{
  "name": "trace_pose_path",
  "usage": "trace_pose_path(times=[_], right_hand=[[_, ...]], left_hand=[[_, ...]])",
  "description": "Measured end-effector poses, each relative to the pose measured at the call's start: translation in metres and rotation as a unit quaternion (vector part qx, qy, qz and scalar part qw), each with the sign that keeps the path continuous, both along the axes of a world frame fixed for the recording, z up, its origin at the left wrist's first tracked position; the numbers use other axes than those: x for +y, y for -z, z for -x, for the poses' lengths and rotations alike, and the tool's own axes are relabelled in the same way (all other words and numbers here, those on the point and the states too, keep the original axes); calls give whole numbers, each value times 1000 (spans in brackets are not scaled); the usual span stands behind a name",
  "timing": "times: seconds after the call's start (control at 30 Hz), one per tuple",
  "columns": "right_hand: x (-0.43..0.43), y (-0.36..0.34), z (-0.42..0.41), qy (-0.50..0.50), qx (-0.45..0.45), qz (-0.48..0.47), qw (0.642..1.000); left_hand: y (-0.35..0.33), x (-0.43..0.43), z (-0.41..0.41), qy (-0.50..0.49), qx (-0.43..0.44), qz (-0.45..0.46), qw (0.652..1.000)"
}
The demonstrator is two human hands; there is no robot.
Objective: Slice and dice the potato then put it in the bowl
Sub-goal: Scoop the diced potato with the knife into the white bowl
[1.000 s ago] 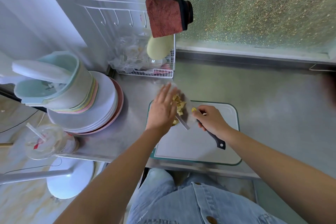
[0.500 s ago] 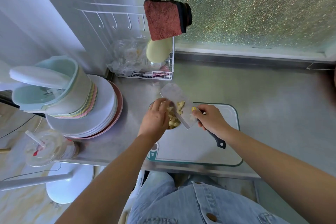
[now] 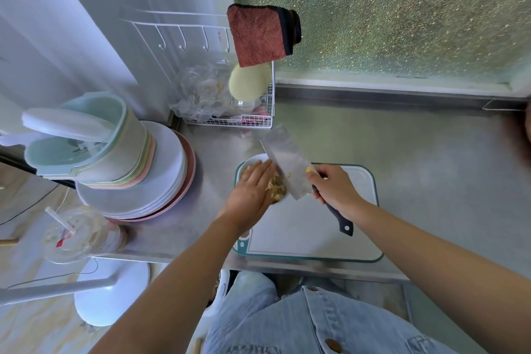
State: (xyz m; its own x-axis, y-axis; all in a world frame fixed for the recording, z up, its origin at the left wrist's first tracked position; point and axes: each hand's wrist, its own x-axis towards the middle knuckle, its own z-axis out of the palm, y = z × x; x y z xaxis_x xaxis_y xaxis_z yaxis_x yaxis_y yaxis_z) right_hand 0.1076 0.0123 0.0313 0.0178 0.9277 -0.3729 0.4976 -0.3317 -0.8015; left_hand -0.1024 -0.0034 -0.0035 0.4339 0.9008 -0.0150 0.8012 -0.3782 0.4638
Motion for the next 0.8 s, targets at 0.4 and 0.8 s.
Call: trace_pose_path(times=[0.4,0.8], right_hand=[[1,-4,2,29,47,12,998],[-3,-11,-2,26,8,-52,998]], left_hand=[[14,-7,-1,16,79,-47,996],[-1,-5,-19,-148,-61,-68,985]])
